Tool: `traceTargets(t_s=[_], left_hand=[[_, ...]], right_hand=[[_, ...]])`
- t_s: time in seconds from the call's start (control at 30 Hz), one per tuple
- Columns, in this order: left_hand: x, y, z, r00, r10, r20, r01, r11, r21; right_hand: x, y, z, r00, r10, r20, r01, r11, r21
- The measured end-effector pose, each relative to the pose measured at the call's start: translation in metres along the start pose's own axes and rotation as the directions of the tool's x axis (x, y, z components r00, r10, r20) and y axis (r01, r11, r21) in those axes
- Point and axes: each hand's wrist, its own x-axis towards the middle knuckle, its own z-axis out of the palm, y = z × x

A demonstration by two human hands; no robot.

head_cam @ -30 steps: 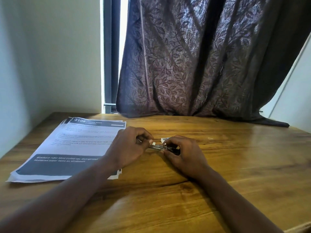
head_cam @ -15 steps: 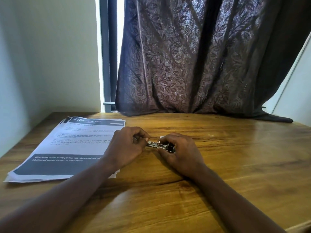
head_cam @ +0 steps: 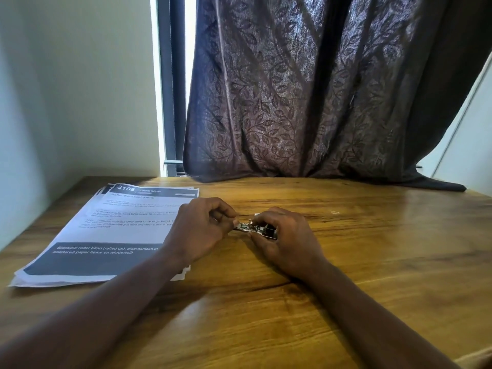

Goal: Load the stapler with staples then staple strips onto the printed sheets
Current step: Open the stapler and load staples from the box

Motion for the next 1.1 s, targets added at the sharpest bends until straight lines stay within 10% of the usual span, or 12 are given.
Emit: traceTargets(t_s=[0.3,0.57,1.1], left_hand=[[0.004,0.001,-0.002,0.998,-0.052,-0.028,0.055,0.992,0.114],[0.006,-0.005,-0.008,0.990,-0.101,0.096,0.103,0.994,-0.020],[0.003,0.007,-0.016,0.913,-0.168,0.371,0.293,0.903,-0.314]], right_hand=[[0.000,0.001,-0.002,1.000,-0.013,-0.010,0.013,0.998,0.053],[0.002,0.008,-0.001,0.991,-0.047,-0.126,0.020,0.978,-0.209],[0.006,0.020,-0.001,0.979,-0.173,-0.110,0.166,0.983,-0.074]])
